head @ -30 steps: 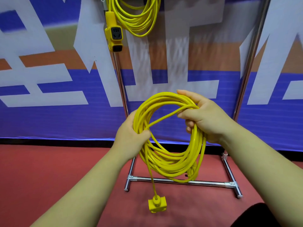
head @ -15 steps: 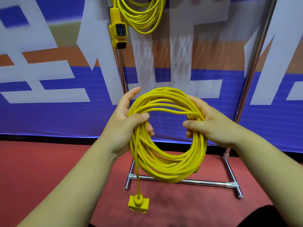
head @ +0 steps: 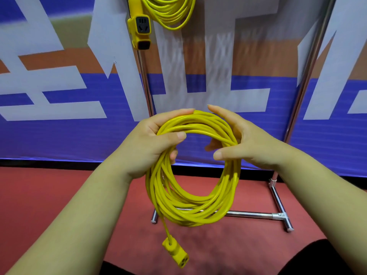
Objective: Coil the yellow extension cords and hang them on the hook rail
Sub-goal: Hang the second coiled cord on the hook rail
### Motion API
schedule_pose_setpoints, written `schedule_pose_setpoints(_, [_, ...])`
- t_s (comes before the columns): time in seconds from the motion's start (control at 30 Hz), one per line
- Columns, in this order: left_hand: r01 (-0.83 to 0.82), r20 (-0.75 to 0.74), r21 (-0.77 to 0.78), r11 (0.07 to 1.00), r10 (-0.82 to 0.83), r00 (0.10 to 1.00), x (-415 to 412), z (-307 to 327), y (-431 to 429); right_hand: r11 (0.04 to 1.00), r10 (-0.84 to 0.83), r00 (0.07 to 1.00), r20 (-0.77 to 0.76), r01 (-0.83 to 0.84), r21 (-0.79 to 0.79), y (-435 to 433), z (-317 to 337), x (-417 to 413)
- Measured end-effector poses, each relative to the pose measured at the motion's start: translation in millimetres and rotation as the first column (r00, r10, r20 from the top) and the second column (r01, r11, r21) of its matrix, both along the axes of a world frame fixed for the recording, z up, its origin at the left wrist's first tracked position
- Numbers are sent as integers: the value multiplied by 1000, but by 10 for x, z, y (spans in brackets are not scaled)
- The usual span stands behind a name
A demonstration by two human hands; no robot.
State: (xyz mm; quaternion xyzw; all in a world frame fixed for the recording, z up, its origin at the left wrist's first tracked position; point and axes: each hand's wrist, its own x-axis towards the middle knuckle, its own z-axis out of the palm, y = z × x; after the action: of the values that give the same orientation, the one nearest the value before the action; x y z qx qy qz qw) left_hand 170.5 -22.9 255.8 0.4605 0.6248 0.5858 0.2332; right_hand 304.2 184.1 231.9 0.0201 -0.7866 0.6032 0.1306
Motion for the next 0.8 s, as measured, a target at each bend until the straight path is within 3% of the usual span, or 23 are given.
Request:
schedule_pose_setpoints(0.13, [-2, 45, -2, 1000, 2, 999, -69, -9, 10, 998, -50, 997, -62, 47, -47, -63, 16, 1])
schedule_pose_setpoints(0.3, [-23, 159, -24, 999, 27, 987, -248, -142, 28, 982, 8, 997, -82, -24, -188, -158, 66, 11])
schedule_pose_setpoints(0.47, [-15, 213, -44, 999, 24, 977, -349, -296, 75, 976, 101, 993, -63, -111, -187, -179, 58, 24])
schedule_pose_setpoints(0.63, [-77, 246, -79, 994, 94, 965, -354, -373, 85, 996, -32, 999, -15, 33, 82, -165, 20, -1])
schedule_pose_setpoints(0.7, [-110, 223, -77, 991, 125, 967, -327, -402, 107, 990, -111, 993, -26, 113, 81, -160, 2, -33])
schedule_pose_setpoints(0.8, [-165, 139, -20, 986, 166, 976, -279, -465, 154, 980, -194, 979, -56, 191, -51, -177, -3, -74])
